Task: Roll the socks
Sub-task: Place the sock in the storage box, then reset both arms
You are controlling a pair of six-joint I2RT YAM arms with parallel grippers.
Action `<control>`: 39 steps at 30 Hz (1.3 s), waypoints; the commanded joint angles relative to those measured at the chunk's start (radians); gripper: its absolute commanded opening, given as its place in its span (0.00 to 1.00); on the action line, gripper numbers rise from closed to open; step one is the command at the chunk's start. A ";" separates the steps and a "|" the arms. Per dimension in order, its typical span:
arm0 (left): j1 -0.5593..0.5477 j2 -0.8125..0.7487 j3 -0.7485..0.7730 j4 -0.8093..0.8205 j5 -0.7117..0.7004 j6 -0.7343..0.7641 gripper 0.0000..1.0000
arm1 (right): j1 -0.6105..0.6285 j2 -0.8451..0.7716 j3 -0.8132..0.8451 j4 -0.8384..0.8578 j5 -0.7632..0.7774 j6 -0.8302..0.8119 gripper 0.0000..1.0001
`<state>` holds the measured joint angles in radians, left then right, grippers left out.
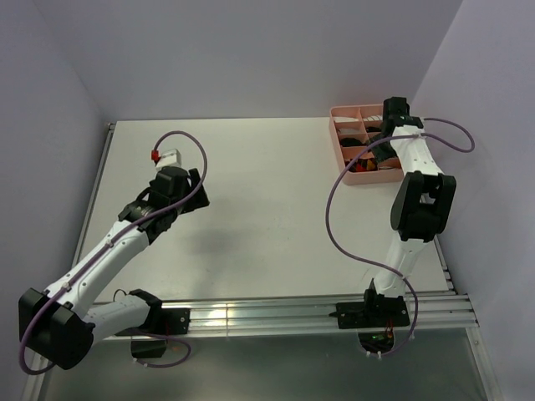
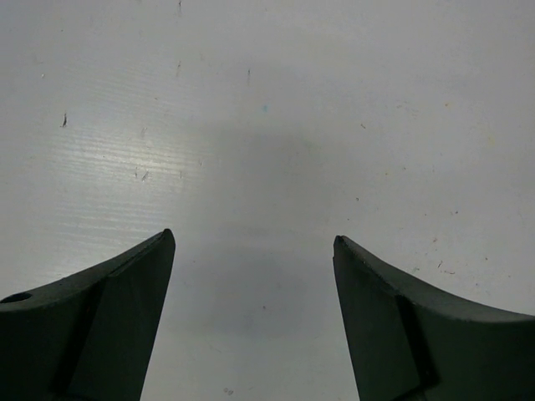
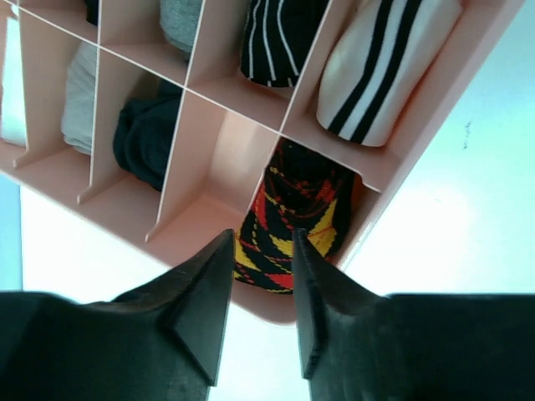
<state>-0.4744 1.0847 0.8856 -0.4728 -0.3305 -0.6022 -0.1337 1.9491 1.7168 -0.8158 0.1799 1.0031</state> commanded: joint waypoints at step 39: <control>0.008 -0.094 0.386 -0.064 -0.294 0.202 0.82 | -0.023 -0.606 -0.042 0.167 0.076 -0.454 0.80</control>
<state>-0.4744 1.0409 1.1908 -0.5419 -0.5236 -0.4767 -0.1486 1.4960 1.6798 -0.6750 0.1825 0.6903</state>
